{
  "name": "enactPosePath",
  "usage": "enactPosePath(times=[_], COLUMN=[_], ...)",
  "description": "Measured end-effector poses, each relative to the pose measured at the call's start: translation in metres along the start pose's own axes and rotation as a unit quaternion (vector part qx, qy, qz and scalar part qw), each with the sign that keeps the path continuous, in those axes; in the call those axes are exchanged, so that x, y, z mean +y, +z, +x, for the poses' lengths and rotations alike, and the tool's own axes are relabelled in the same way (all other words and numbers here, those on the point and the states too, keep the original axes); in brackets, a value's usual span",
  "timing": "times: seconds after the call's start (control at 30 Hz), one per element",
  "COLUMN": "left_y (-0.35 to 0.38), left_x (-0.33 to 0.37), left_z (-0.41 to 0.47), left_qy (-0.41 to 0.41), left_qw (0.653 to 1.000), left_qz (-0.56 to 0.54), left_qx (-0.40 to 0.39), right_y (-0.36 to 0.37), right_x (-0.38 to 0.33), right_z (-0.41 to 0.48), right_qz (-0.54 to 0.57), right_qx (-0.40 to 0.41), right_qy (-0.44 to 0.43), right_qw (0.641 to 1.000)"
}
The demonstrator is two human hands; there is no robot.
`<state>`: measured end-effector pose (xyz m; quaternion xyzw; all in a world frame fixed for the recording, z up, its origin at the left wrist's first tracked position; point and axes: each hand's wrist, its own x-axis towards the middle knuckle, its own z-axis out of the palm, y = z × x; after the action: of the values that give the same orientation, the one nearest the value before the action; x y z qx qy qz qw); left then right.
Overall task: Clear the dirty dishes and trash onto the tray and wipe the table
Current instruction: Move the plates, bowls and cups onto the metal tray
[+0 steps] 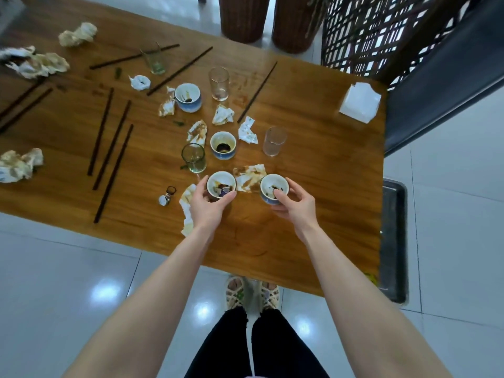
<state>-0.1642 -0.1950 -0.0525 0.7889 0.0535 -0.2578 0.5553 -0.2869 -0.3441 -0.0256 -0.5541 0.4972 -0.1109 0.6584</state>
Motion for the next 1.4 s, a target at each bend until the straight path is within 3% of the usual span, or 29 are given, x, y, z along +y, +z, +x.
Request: enactPosePath(times=[0.47,0.73,1.1,1.4], left_y=[0.070,0.166,0.300,0.370], left_x=[0.022,0.020,-0.010,-0.058], left_z=[-0.045,-0.109,-0.225,-0.286], left_qy=[0.037,0.046,0.048,0.022], left_qw=[0.996,0.990,0.994,0.997], left_qz=[0.035,0.042,0.018,0.013], left_qx=[-0.074,-0.128,-0.093,-0.074], right_y=[-0.090,-0.206,-0.379,-0.444], right_x=[0.002,0.018,0.052,0.097], right_z=[-0.018,-0.028,-0.021,-0.011], right_qz=[0.054,0.092,0.108,0.104], right_qx=[0.078,0.127,0.076,0.052], right_qy=[-0.014,-0.009,-0.008,0.030], right_qw=[0.995,0.988,0.991,0.993])
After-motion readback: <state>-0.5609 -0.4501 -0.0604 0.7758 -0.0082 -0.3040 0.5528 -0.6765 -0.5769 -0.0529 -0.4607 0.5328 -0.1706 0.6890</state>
